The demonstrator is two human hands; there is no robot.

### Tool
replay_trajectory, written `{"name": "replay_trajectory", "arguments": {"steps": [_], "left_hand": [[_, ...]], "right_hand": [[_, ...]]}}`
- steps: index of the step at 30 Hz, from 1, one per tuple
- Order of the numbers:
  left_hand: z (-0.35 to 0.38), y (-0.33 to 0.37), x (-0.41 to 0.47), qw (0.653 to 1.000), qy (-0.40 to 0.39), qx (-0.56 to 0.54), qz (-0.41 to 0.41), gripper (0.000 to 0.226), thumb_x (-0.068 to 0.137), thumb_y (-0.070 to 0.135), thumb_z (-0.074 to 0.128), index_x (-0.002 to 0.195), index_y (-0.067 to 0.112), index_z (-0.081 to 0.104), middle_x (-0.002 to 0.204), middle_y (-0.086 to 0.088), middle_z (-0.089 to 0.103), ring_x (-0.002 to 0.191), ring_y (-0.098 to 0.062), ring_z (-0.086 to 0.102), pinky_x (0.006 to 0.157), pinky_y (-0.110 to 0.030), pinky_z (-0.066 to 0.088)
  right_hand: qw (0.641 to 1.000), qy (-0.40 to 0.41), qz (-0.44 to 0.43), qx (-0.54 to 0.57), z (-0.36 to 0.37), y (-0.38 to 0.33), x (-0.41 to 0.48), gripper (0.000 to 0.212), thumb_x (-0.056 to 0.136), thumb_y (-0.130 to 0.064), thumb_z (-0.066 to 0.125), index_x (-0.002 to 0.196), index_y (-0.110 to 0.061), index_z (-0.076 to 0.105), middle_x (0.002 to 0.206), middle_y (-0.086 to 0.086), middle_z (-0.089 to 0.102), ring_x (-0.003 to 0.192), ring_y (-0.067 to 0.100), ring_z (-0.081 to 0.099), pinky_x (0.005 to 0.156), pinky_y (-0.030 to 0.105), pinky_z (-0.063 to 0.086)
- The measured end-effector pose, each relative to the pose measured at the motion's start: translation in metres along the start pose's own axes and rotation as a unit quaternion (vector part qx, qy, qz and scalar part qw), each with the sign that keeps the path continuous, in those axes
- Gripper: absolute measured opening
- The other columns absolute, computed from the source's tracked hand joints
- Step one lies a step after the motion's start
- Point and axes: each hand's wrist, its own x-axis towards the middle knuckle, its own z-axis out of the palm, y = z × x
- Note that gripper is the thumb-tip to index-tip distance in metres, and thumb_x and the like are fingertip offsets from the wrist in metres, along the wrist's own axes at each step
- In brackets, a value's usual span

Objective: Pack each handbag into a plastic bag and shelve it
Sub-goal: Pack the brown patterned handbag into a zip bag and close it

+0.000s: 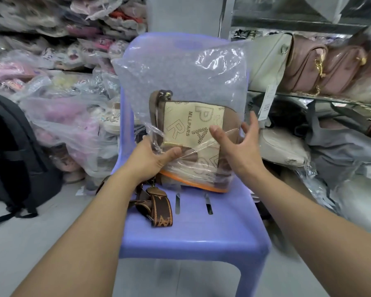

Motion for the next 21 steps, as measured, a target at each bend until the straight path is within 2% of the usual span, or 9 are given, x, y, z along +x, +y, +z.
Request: {"name": "replay_trajectory", "arguments": {"steps": [3, 5, 7, 9, 10, 13, 15, 18, 21], "left_hand": [[-0.003, 0.009, -0.001, 1.000, -0.007, -0.015, 0.008, 0.091, 0.067, 0.070, 0.070, 0.140, 0.023, 0.043, 0.129, 0.011, 0.063, 0.118, -0.004, 0.060, 0.107, -0.030, 0.045], [-0.001, 0.020, 0.002, 0.994, 0.073, -0.075, 0.008, 0.111, 0.065, 0.078, 0.069, 0.154, 0.031, 0.021, 0.151, 0.004, 0.047, 0.136, -0.012, 0.048, 0.114, -0.035, 0.038], [0.001, 0.028, 0.008, 0.979, 0.137, -0.151, 0.027, 0.117, 0.061, 0.083, 0.071, 0.153, 0.042, 0.013, 0.153, 0.003, 0.045, 0.136, -0.011, 0.048, 0.113, -0.040, 0.041], [0.003, 0.031, 0.010, 0.981, 0.126, -0.146, 0.031, 0.101, 0.067, 0.071, 0.077, 0.147, 0.031, 0.030, 0.132, 0.010, 0.060, 0.121, -0.004, 0.059, 0.104, -0.037, 0.049], [0.004, 0.030, 0.010, 0.988, 0.108, -0.111, 0.018, 0.083, 0.072, 0.064, 0.078, 0.135, 0.025, 0.042, 0.120, 0.011, 0.065, 0.110, -0.005, 0.064, 0.098, -0.037, 0.053], [0.000, 0.023, 0.004, 0.998, 0.056, -0.022, -0.018, 0.059, 0.075, 0.066, 0.072, 0.109, 0.024, 0.048, 0.100, 0.008, 0.063, 0.092, -0.010, 0.062, 0.076, -0.030, 0.052], [-0.008, 0.017, 0.001, 1.000, 0.011, -0.001, -0.015, 0.064, 0.074, 0.067, 0.068, 0.116, 0.023, 0.047, 0.104, 0.008, 0.064, 0.093, -0.005, 0.061, 0.073, -0.020, 0.046], [-0.015, 0.016, -0.004, 0.999, -0.034, 0.013, -0.006, 0.080, 0.071, 0.068, 0.067, 0.133, 0.023, 0.044, 0.120, 0.006, 0.064, 0.107, -0.012, 0.061, 0.086, -0.024, 0.044], [-0.013, 0.017, -0.005, 0.996, -0.072, 0.052, 0.002, 0.085, 0.082, 0.054, 0.070, 0.147, 0.017, 0.030, 0.126, 0.012, 0.051, 0.114, -0.008, 0.049, 0.092, -0.019, 0.034]], "right_hand": [[0.998, 0.022, -0.034, -0.051, 0.011, 0.004, -0.004, 0.115, 0.066, -0.079, 0.077, 0.157, -0.039, 0.021, 0.158, -0.014, 0.042, 0.144, 0.004, 0.041, 0.119, 0.039, 0.037], [0.997, 0.022, -0.023, -0.071, 0.014, 0.020, -0.012, 0.093, 0.067, -0.080, 0.075, 0.144, -0.042, 0.040, 0.140, -0.018, 0.059, 0.130, 0.002, 0.055, 0.111, 0.040, 0.047], [0.997, 0.010, -0.011, -0.082, 0.012, 0.032, -0.020, 0.073, 0.069, -0.076, 0.075, 0.130, -0.044, 0.050, 0.124, -0.020, 0.068, 0.115, -0.002, 0.064, 0.103, 0.039, 0.053], [0.997, -0.014, -0.012, -0.076, 0.009, 0.034, -0.018, 0.076, 0.068, -0.073, 0.078, 0.131, -0.043, 0.048, 0.126, -0.019, 0.068, 0.116, 0.000, 0.064, 0.102, 0.042, 0.054], [0.998, -0.022, -0.012, -0.061, 0.006, 0.031, -0.016, 0.090, 0.066, -0.074, 0.080, 0.140, -0.041, 0.041, 0.135, -0.017, 0.063, 0.124, 0.004, 0.061, 0.106, 0.045, 0.051], [1.000, 0.004, -0.012, -0.005, 0.002, 0.014, -0.002, 0.127, 0.061, -0.079, 0.080, 0.159, -0.041, 0.008, 0.167, -0.008, 0.027, 0.150, 0.009, 0.034, 0.121, 0.044, 0.035], [1.000, 0.009, -0.021, 0.001, 0.003, 0.001, 0.004, 0.127, 0.063, -0.080, 0.078, 0.161, -0.039, 0.008, 0.164, -0.009, 0.033, 0.148, 0.008, 0.038, 0.120, 0.042, 0.037], [0.999, -0.007, -0.018, -0.036, 0.006, 0.004, -0.004, 0.102, 0.069, -0.081, 0.073, 0.153, -0.049, 0.025, 0.143, -0.019, 0.057, 0.132, 0.007, 0.056, 0.110, 0.041, 0.047], [0.997, -0.043, 0.002, -0.064, 0.006, 0.021, -0.023, 0.101, 0.072, -0.082, 0.068, 0.154, -0.049, 0.019, 0.141, -0.027, 0.054, 0.132, 0.006, 0.054, 0.112, 0.037, 0.043]]}}
